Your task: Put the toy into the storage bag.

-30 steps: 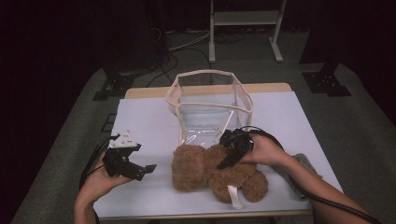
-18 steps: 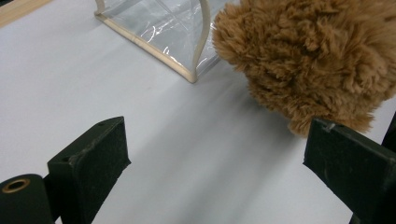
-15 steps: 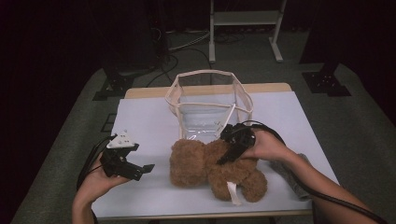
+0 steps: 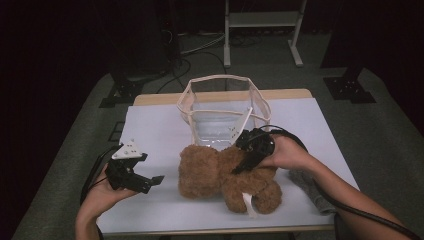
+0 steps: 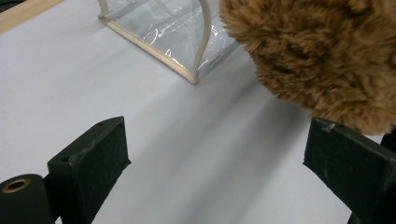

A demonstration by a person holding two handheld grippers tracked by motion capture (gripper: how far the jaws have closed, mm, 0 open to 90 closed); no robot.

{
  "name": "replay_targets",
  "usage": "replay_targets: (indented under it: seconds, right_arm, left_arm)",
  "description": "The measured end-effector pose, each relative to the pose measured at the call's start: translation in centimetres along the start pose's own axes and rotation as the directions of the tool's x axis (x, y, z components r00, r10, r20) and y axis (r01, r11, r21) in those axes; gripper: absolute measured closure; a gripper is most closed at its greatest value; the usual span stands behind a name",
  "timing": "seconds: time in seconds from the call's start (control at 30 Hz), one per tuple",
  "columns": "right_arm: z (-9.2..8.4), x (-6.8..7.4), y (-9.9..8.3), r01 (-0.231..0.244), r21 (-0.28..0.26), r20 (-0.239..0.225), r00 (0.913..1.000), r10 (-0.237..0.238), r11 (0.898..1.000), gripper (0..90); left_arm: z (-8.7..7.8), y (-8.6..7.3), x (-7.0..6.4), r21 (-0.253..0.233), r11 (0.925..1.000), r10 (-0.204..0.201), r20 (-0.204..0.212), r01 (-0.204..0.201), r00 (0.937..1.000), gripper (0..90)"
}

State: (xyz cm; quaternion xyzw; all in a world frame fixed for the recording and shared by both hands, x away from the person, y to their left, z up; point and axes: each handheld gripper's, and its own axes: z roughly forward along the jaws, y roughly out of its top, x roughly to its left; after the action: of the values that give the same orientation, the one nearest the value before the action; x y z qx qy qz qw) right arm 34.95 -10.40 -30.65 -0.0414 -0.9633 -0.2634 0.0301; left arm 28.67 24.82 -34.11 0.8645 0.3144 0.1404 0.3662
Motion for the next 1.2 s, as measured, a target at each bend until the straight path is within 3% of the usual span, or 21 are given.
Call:
replay_targets:
  seconds: [0.67, 1.07, 1.2]
  right_arm:
    - [-3.7, 1.0, 2.5, 0.035, -0.04, 0.005, 0.9994, -0.035, 0.999, 57.9]
    - [-8.3, 1.2, 5.1, 0.048, -0.072, 0.012, 0.9988, -0.047, 0.996, 57.7]
    - [-10.0, 1.8, 6.3, 0.064, -0.072, 0.036, 0.9975, -0.061, 0.995, 57.6]
  left_arm:
    - [-0.5, -0.2, 0.2, -0.014, 0.9999, -0.01, -0.002, 0.009, 1.0, 5.4]
    - [-0.6, -0.5, 0.5, -0.016, 0.9996, -0.023, -0.009, 0.023, 0.9997, 5.4]
    - [-0.6, -0.5, 0.5, -0.019, 0.9995, -0.025, -0.01, 0.025, 0.9996, 5.4]
